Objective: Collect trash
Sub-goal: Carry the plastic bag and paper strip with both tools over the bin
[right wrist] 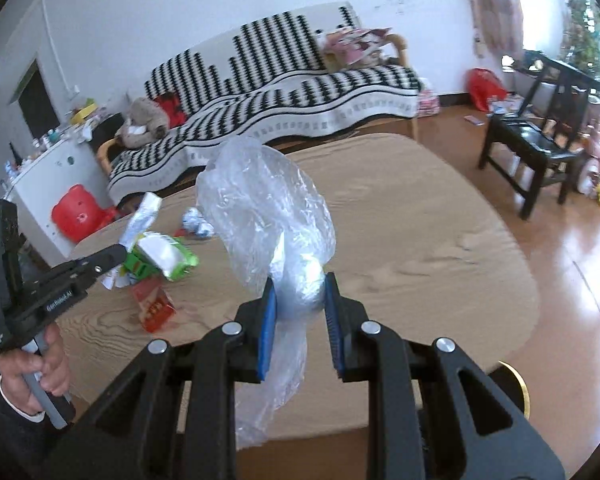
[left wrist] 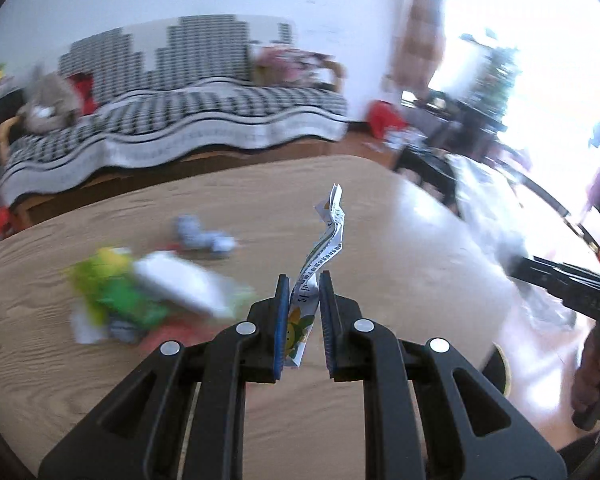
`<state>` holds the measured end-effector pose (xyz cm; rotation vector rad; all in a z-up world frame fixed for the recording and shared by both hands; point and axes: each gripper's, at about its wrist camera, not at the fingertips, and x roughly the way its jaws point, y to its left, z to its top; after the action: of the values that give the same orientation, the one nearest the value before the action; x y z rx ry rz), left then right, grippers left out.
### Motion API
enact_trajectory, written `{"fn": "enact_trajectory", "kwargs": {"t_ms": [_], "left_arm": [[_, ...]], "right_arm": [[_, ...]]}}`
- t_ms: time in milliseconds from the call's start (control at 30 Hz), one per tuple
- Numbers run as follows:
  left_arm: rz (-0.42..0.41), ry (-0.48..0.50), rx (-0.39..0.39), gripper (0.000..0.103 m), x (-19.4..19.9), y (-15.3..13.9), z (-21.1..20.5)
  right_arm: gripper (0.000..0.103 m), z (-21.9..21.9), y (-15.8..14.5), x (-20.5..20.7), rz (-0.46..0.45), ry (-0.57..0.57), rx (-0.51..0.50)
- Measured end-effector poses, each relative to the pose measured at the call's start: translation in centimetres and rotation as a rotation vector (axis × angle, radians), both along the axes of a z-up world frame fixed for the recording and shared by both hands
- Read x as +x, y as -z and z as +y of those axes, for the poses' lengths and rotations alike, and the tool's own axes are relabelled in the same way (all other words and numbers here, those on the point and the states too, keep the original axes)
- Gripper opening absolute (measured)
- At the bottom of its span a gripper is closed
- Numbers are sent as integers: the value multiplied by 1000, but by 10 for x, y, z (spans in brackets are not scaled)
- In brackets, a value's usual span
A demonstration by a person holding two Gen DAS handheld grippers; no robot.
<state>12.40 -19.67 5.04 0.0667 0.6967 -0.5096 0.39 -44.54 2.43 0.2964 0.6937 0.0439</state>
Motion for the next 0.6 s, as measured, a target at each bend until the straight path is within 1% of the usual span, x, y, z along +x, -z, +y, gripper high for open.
{"fn": "enact_trajectory", "kwargs": {"t_ms": [200,367,500,567,600], "left_arm": [[38,184,-13,14,-42,18,-89],[63,319,-9,14,-79,39,-150],[91,423,-3,14,-105,57,-193],[98,460,8,14,-113,66,-211],[103,479,18,14,-118,72,-219]], "right_arm": [[23,-59,3,-60,3,103,-6],[23,-105,18,-105,33,195,7],[23,-141,39,-139,79,279,34],[23,-157,52,-152,127,330,58],[23,-167,62,-159,158,352,87]]}}
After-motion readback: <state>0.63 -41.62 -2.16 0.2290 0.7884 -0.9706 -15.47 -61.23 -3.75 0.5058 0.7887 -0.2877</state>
